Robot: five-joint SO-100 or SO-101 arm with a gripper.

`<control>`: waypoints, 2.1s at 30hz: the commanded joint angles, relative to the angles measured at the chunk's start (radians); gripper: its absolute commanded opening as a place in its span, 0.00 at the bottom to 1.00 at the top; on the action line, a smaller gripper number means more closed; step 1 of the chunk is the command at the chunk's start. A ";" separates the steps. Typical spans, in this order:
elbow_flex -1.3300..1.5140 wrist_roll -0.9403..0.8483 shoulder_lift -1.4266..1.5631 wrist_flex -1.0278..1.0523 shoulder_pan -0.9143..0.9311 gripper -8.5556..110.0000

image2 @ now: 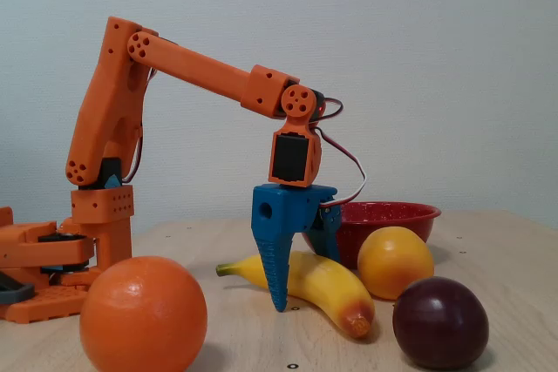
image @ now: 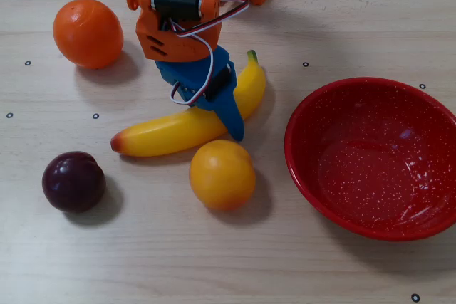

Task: Put banana in the red bowl.

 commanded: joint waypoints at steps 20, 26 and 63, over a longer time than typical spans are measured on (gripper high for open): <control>-0.026 0.012 0.015 -0.028 -0.006 0.07; -0.077 0.031 0.020 0.021 0.002 0.07; -0.247 0.044 0.460 0.430 0.038 0.07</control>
